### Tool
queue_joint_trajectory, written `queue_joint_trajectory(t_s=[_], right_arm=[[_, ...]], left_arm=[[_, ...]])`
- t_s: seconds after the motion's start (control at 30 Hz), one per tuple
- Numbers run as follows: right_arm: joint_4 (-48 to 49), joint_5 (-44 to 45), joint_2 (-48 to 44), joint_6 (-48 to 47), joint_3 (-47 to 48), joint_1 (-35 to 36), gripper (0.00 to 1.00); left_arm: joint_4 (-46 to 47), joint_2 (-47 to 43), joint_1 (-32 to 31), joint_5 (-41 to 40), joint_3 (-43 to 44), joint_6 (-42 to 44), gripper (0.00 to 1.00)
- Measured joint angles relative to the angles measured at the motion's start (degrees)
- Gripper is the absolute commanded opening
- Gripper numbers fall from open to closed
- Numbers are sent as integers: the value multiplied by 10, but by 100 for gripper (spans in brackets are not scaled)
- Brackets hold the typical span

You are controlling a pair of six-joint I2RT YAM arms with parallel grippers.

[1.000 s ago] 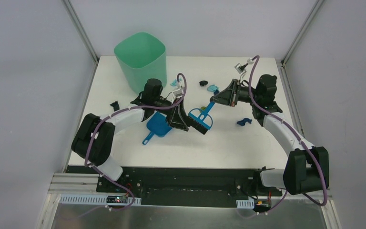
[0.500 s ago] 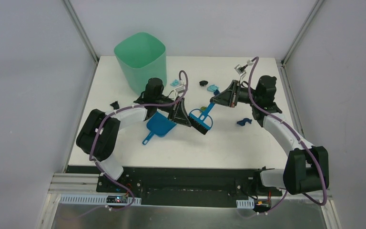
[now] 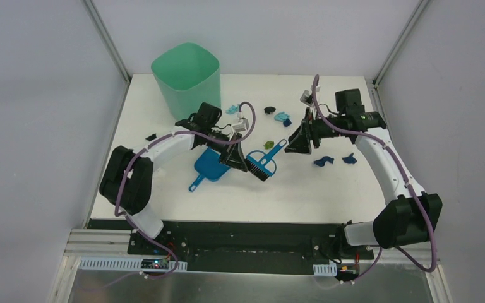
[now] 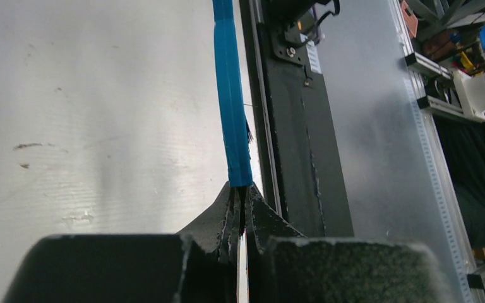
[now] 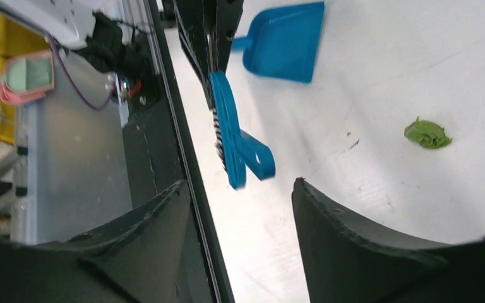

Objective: Sweep away the paper scraps from the table

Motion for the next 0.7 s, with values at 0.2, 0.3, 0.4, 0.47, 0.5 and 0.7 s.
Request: queue_joint_trajectory(t_s=[0.2,0.3,0.4,0.47,0.5,0.7], right_arm=[[-176,17,4,-170,40,4,64],[-210,24,16,-207,50,18,64],[-220,24,32,-220,54,46,64],[-216,23,42,-216,54,63,64],[-212,23,46,-211,54,72,64],[-196,21,65,-184,68,118,53]], left_arm=[[-170,-6,-3,-16,20,144,0],[-216,-6,-8,-16,43,187,0],[-243,-6,-14,-16,52,217,0],[-259,-6,-19,-16,52,230,0],[-265,-6,-19,-16,52,234,0],[-277,-6,-22,-18,52,242,0]])
